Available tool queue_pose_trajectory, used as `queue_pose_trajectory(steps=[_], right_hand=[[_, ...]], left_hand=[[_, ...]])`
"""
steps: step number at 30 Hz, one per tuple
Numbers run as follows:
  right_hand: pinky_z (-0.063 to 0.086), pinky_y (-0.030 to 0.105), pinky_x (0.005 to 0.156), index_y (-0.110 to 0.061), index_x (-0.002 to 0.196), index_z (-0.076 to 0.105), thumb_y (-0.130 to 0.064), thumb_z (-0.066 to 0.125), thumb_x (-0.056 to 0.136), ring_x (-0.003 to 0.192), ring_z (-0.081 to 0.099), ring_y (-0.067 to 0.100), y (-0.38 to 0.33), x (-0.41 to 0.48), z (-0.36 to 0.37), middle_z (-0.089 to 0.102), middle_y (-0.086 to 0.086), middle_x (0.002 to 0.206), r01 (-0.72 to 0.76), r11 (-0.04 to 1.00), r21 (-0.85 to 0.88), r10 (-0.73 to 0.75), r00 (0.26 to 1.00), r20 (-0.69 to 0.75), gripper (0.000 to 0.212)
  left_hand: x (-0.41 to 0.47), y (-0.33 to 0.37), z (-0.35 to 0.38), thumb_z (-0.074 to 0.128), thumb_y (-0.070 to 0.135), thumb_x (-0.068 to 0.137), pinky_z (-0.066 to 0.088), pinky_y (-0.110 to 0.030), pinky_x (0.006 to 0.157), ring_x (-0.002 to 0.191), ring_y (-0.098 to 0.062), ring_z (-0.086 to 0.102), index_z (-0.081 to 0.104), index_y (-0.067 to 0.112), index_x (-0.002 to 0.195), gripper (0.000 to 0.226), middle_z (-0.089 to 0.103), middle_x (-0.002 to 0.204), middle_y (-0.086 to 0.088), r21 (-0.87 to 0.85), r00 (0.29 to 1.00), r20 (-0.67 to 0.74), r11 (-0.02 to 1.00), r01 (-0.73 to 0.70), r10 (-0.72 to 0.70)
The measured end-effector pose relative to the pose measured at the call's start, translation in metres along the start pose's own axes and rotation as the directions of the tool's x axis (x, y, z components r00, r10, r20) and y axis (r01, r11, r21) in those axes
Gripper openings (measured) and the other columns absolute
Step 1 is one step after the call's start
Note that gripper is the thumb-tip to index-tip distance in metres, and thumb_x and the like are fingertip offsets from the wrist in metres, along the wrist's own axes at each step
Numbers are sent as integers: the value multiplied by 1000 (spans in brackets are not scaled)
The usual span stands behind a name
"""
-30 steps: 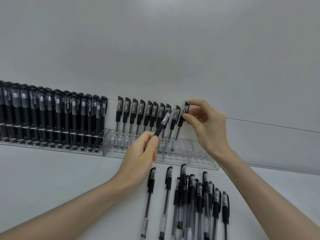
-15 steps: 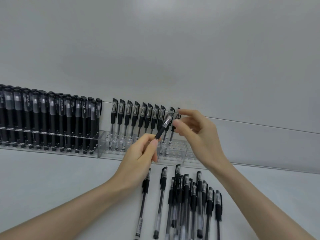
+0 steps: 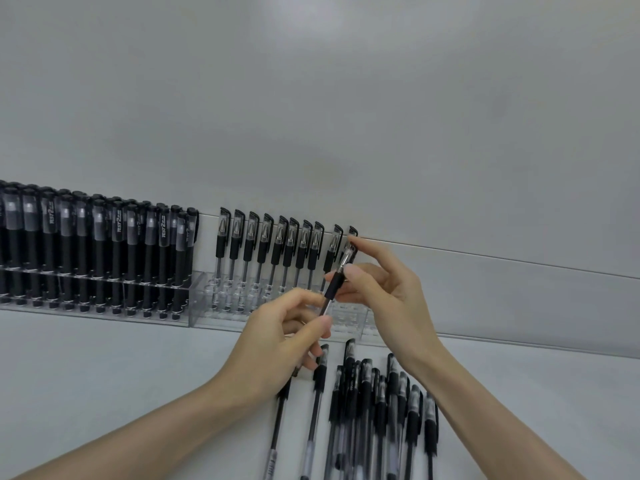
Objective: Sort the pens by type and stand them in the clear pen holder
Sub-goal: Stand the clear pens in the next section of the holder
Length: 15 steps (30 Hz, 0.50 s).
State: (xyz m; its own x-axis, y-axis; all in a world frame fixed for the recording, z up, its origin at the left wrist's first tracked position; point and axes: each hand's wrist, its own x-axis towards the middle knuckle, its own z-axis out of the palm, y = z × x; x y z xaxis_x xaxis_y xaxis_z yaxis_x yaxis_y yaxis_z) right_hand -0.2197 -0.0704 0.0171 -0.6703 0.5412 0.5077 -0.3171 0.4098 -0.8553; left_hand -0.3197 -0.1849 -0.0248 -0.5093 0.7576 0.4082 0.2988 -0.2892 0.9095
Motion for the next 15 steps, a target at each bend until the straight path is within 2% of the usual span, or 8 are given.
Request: queue_pose_trajectory(steps=[3,6,10,11,13,14,15], right_hand=[[56,26,72,-22,124,56,-11,63,88,74,68,21,-1,-2,3,69,12,82,-5,999,-43,6,1000,22,38],[54,21,64,-20,125,57,-4,67,85,68,66,14,-1,-1,4,59,8,75,-3,999,-40,4,1000,13,44],[56,23,62,-19,123,59,0,67,84,65,66,10,-2,1,1,60,-3,71,26,999,-32,-27,999,-29,44],[57,25,63,-22,122,59,0,67,84,67,67,11,-2,2,0,62,-5,72,41,998,-42,-43,998,-49,44],[57,28,65,-28,116,57,-1,67,84,72,69,16,-3,4,-5,67,1,81,89,993,-77,-98,989,-112,43],[58,29,65,-29,113,56,0,67,84,73,69,19,-5,5,-8,68,6,86,118,988,-97,-132,980,-152,43],[58,30,66,-30,110,54,0,67,84,74,70,21,-7,7,-11,69,8,88,148,982,-114,-168,967,-192,42]], left_hand=[[-1,1,-2,69,10,82,55,-30,54,59,-19,64,61,14,92,13,65,71,-9,-4,1000,1,1000,7,-7],[-1,2,-2,73,12,80,53,-26,56,61,-20,66,61,12,90,15,65,70,-9,19,1000,2,1000,-6,6],[1,-3,-5,67,24,86,50,-20,70,74,-8,64,66,21,92,7,68,78,5,258,990,6,956,-140,143],[2,-7,-7,63,28,89,48,-18,73,81,-5,61,66,21,92,8,66,81,10,359,976,15,910,-209,218],[4,-15,-12,50,37,92,41,-18,81,91,0,54,66,22,97,22,61,91,17,611,928,82,717,-335,364],[6,-19,-14,45,39,92,36,-21,85,95,0,50,65,24,102,28,58,96,16,695,912,117,623,-358,393],[7,-22,-16,41,41,92,31,-22,89,99,-2,47,64,24,106,32,57,101,14,740,910,132,572,-355,393]])
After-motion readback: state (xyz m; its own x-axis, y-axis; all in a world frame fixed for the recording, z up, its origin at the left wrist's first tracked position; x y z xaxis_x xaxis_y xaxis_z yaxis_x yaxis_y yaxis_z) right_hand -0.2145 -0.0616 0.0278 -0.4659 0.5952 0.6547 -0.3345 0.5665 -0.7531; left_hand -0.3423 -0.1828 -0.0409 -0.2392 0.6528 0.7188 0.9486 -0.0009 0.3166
